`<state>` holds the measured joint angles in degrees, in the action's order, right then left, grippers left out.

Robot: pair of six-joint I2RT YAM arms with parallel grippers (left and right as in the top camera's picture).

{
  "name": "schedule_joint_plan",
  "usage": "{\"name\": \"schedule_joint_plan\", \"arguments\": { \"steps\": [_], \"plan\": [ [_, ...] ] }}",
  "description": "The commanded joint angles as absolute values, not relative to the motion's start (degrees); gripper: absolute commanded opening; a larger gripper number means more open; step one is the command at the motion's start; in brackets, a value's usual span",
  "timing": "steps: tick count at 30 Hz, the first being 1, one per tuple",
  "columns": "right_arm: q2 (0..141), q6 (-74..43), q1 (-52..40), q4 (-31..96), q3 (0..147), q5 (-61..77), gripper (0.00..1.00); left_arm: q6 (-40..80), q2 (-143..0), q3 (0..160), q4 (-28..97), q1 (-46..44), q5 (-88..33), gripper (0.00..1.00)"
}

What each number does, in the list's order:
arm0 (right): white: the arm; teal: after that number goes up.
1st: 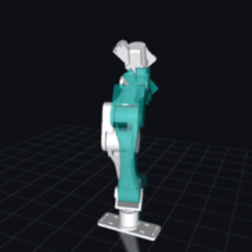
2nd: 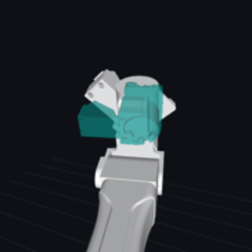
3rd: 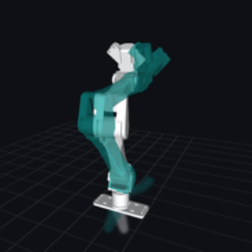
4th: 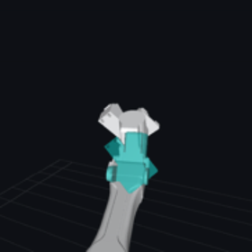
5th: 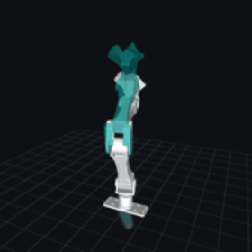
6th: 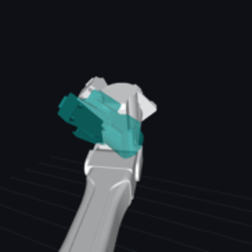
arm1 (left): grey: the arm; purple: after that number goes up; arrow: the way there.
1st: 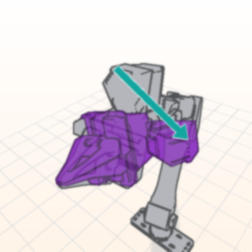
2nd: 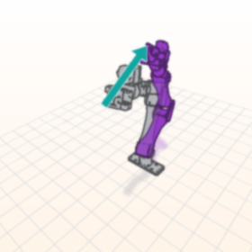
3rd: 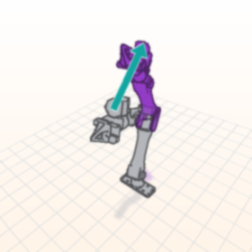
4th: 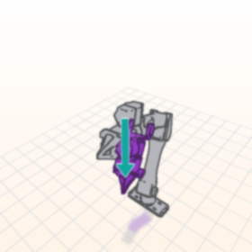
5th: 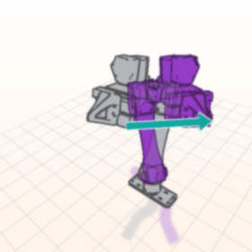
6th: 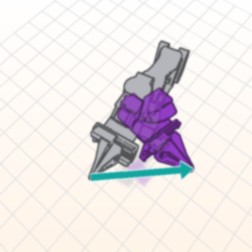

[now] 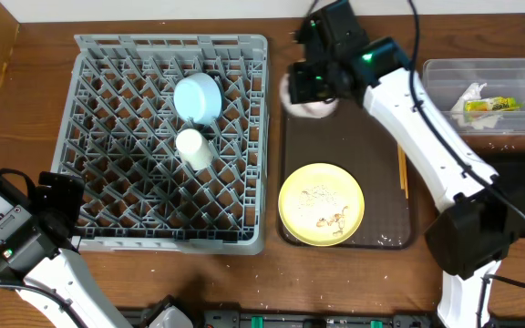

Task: Sort waste into correct bins and load items into the dishwasher
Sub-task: 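Lift the pink bowl and carry it over the rack, then lower the pink bowl into the rack's lower middle slot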

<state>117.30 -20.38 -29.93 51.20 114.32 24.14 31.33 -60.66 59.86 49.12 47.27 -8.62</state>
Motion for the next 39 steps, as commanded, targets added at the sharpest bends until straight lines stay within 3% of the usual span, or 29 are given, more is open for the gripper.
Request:
{"name": "schedule_joint_plan", "arguments": {
  "steps": [1, 9, 20, 29, 39],
  "plan": [
    [117.93, -18.15, -34.22, 47.48, 114.67, 43.38, 0.01, 31.40, -60.62, 61.19, 49.25, 47.62, -8.45, 1.00],
    [122.65, -20.80, -44.71, 30.55, 114.67, 65.84, 0.01, 31.40, -60.62, 61.21, 49.25, 47.62, -8.45, 1.00],
    [128.97, -27.49, -49.60, 22.94, 114.65, 70.11, 0.01, 31.40, -60.62, 61.21, 49.25, 47.62, -8.45, 1.00],
    [137.05, -45.15, -51.44, 6.09, 114.65, 76.88, 0.01, 31.40, -60.62, 61.21, 49.25, 47.62, -8.45, 1.00],
    [137.60, -47.20, -50.61, 6.70, 114.65, 74.98, 0.01, 31.40, -60.62, 61.19, 49.25, 47.62, -8.45, 1.00]
  ]
}}
